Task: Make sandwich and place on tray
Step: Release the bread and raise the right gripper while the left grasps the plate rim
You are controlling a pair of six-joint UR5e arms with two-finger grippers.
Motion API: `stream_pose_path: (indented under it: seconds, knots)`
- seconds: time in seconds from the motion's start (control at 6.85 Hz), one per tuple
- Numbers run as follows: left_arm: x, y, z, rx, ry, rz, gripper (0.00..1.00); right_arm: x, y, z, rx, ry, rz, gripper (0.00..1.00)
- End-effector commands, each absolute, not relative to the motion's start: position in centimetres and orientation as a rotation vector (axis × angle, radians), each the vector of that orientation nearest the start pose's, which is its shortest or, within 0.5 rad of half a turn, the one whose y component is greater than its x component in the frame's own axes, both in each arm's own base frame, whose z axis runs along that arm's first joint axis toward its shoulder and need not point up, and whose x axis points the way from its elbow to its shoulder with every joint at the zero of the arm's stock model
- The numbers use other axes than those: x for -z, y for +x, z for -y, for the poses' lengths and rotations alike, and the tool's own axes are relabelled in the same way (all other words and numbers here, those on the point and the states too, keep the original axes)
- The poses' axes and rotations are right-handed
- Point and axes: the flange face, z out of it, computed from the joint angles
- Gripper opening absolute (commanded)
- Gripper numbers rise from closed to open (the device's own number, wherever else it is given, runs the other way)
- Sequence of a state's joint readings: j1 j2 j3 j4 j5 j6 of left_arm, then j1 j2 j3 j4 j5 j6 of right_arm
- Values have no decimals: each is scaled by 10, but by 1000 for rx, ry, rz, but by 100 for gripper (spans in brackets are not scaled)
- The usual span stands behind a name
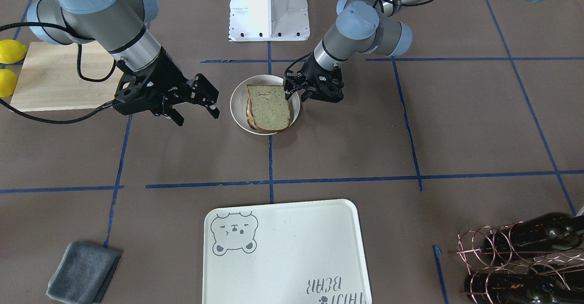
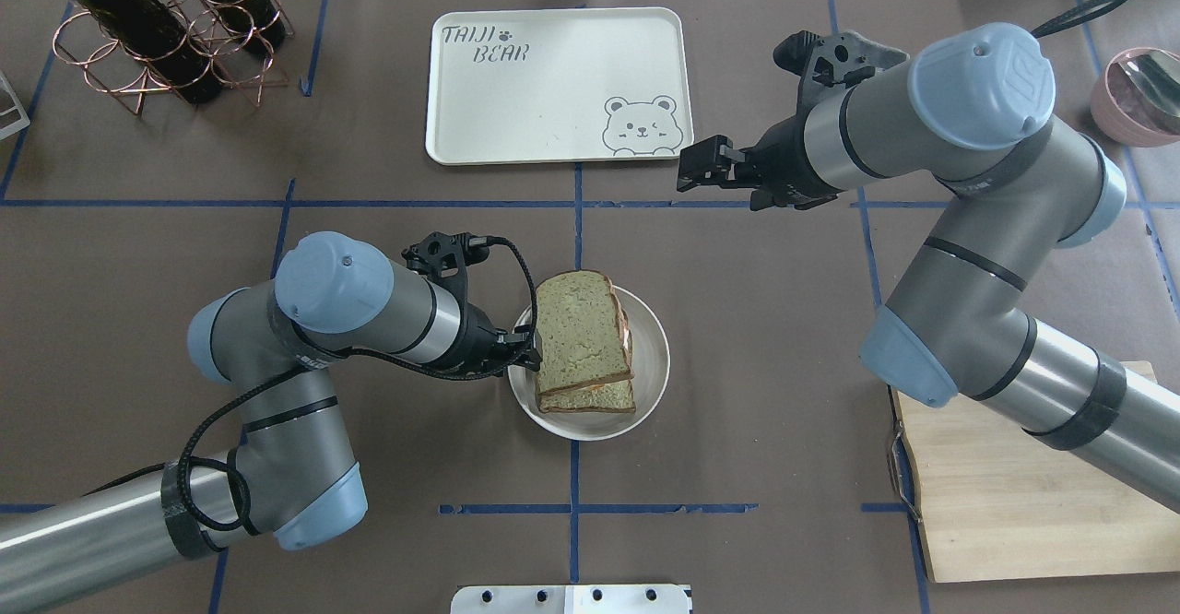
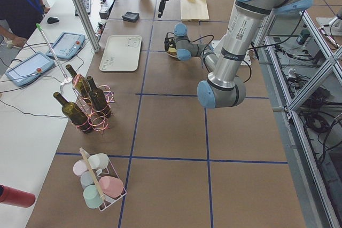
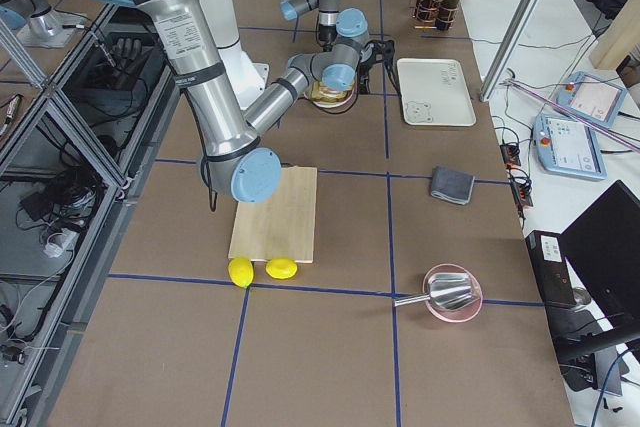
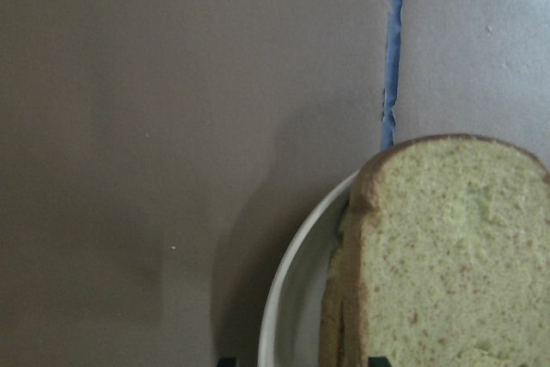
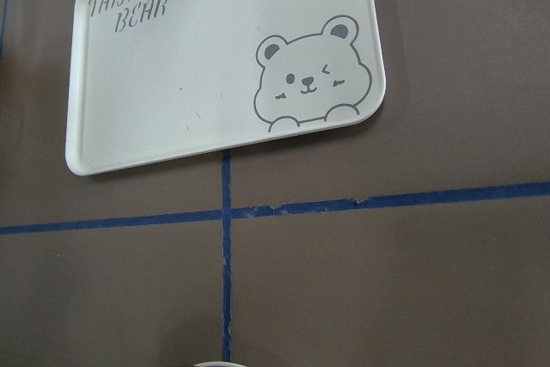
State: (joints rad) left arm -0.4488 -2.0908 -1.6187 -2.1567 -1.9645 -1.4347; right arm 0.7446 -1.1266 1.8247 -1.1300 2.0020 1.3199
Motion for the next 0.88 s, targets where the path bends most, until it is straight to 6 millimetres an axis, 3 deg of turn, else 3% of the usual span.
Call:
stream_pose_path:
  seconds: [0.0, 0.73]
  knots:
    - [-274, 565, 372, 46, -9, -1171, 49, -239, -384, 479, -188, 201, 1168, 100]
    - [-270, 561, 376, 48, 0, -1178, 48, -236, -381, 478, -187, 206, 1174, 100]
